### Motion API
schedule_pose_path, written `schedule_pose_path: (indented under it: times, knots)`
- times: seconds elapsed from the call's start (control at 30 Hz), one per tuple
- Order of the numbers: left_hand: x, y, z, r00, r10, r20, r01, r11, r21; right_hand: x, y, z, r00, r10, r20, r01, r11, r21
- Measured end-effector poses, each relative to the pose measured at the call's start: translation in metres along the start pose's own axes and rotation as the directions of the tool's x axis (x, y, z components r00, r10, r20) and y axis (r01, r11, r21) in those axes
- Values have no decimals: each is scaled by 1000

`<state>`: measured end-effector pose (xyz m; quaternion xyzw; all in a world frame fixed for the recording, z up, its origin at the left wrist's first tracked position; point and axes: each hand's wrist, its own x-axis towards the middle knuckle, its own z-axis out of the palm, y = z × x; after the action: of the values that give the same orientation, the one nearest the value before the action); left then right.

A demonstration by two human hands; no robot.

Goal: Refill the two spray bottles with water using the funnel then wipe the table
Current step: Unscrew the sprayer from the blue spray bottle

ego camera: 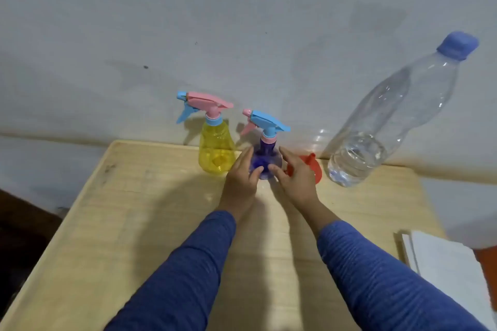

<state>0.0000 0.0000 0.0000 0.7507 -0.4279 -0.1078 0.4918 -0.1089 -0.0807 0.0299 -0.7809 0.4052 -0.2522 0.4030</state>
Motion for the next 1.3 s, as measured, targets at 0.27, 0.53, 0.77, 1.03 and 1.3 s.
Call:
schedule_pose_path:
  times: [0.27, 0.53, 0.77, 1.03, 1.3]
  knots:
    - [-2, 10, 1, 999, -40, 9, 40, 999, -17, -1, 2, 9, 995, -38, -89, 40, 999, 23]
    - [-76, 43, -15, 988, -149, 32, 152, 985, -84, -71, -18, -5, 990, 52, -128, -35, 991, 131]
    - [-163, 54, -40, 986, -132, 99, 138, 988, -63, -161, -16, -19, 996, 72, -59, -62, 986, 152]
    - [-193, 61, -41, 964, -243, 107, 251, 965, -77, -191, -13, -21, 999, 49, -11, -47, 987, 151]
    - [-189, 50, -40, 967, -212, 139, 231, 964, -130, -177, -42, -25, 986, 141, -93, -116, 964, 239]
